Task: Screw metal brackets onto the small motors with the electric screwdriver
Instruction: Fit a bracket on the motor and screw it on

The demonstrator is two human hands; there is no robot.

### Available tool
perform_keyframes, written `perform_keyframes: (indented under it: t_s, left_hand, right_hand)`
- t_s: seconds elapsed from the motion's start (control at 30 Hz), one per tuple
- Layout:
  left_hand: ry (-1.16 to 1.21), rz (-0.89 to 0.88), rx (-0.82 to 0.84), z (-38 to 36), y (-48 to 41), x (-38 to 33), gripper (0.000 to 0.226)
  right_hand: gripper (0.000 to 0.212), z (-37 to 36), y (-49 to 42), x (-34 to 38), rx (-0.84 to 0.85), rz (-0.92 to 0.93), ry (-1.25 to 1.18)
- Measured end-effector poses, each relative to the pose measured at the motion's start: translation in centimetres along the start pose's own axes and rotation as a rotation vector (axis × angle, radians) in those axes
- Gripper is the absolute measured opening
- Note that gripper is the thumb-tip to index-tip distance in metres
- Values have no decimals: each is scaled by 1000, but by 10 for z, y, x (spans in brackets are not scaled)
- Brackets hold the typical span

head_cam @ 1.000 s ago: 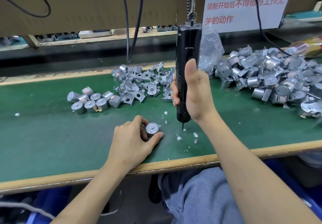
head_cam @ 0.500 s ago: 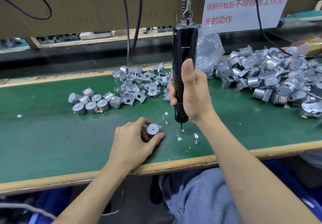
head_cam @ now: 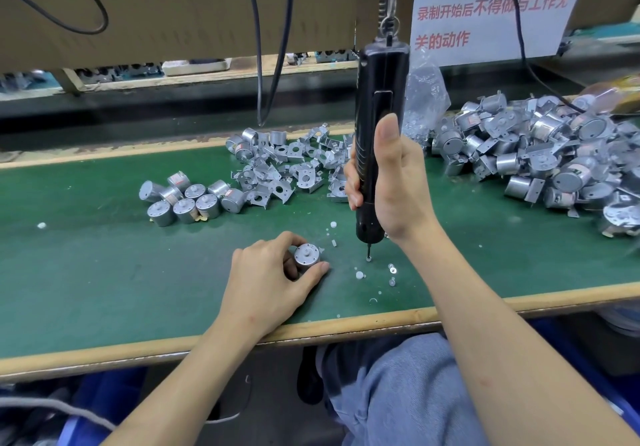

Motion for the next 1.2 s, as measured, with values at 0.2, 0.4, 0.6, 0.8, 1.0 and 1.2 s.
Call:
perform_keyframes:
  t_s: [0.2, 0.4, 0.6, 0.8, 1.0, 1.2]
  left_hand:
    - [4, 3, -1, -1, 0, 1, 32]
    - [13, 6, 2, -1, 0, 1, 32]
    - [9, 2, 5, -1, 0, 2, 34]
    - [8, -3, 0, -2, 0, 3, 33]
    - [16, -11, -8, -2, 0, 4, 33]
    - [14, -41, 31, 0, 2, 4, 34]
  right_hand:
    - [105, 3, 0, -1, -10, -4, -6]
    - [106, 4, -2, -1, -15, -5, -10]
    - [102, 4, -2, -1, -9, -4, -9]
    - [109, 6, -3, -2, -19, 2, -7]
    - [113, 10, -4, -2, -37, -3, -14]
    - [109, 9, -2, -4, -36, 14, -4]
Point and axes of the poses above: each hand's wrist, its own y-axis away from the middle knuckle, its own z-axis out of the back of the hand, x = y × z, the point moved 2 cm from there along -y, towards the middle knuckle, and after that the axes turned 5 degrees about x, right-handed, at the moved point
